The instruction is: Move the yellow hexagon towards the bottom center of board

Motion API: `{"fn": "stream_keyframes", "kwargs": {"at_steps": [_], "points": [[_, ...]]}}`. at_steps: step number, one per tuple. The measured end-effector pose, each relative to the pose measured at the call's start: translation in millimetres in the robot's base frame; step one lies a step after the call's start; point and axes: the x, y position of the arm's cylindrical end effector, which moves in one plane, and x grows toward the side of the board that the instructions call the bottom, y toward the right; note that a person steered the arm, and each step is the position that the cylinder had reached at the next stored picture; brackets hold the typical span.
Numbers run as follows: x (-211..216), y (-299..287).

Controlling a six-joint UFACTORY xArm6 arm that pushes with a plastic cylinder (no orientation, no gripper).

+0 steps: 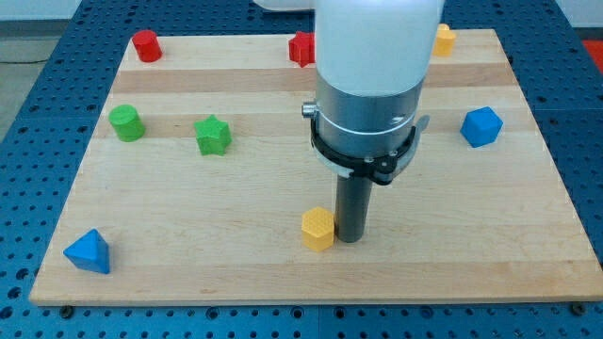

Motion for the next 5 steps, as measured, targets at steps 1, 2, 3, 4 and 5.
{"fn": "stream_keyframes", "kwargs": {"at_steps": [1,2,3,4,5], "points": [[-1,-1],[-15,-1],[-18,-6],[-18,-12],[-18,-22]]}}
